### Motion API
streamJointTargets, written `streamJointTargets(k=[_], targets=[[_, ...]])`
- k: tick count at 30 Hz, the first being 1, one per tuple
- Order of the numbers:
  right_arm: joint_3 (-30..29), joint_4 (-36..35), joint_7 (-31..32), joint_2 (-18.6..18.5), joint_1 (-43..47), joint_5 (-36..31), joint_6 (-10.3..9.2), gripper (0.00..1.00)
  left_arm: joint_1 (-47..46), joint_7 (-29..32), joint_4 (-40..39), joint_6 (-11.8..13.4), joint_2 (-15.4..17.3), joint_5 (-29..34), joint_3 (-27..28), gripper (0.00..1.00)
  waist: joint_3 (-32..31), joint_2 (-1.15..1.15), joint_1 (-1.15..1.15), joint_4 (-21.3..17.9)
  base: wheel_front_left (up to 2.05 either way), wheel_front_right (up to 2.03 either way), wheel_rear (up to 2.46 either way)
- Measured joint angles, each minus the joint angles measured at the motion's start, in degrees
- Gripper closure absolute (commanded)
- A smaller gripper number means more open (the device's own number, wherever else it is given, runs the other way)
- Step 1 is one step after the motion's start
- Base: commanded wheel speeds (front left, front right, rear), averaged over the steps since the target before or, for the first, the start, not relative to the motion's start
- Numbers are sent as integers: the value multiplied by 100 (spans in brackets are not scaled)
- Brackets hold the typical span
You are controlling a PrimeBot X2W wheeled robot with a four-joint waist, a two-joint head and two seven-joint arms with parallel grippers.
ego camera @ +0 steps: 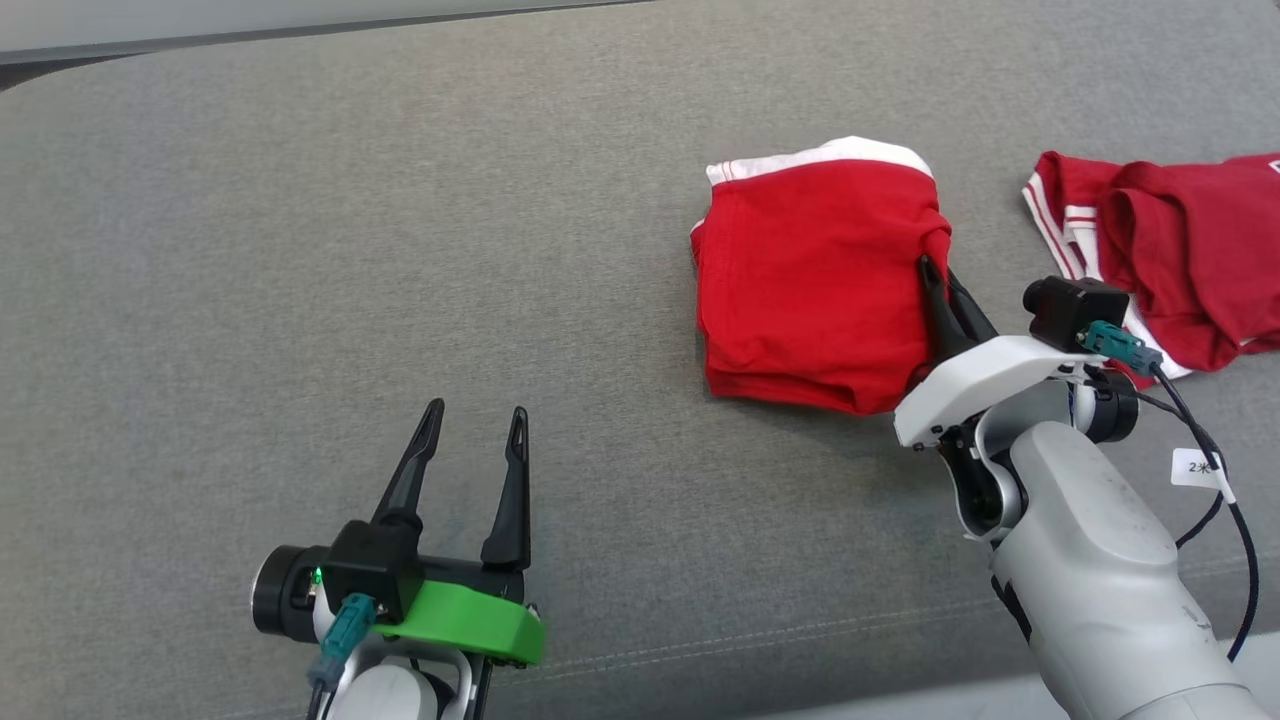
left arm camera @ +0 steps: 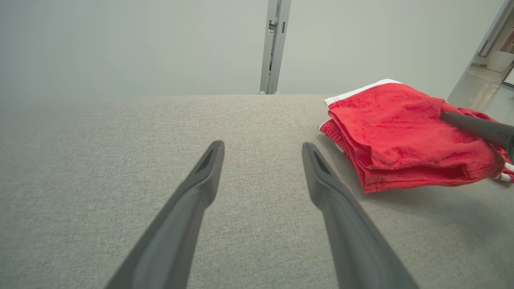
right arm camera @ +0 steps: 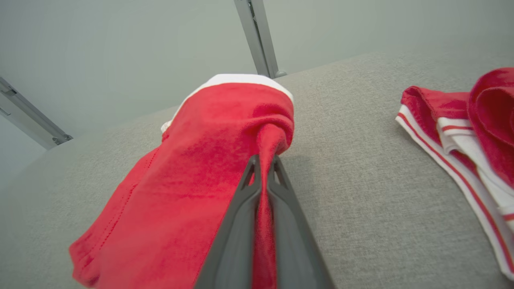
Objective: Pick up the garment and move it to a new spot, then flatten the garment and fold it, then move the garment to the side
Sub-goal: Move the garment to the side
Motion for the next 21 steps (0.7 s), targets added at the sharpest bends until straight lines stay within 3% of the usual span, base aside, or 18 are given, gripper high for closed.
streamJointTargets(k=[13, 21], targets=[[-125, -236, 0, 212, 98, -241, 0, 100, -99, 1, 18, -162, 60, 127, 191, 0, 165, 0, 0, -1042, 0, 0, 0], [-82, -290, 0, 65, -77, -715, 0, 100, -220, 0, -30, -210, 141, 237, 192, 0, 350, 0, 0, -1461, 0, 0, 0]])
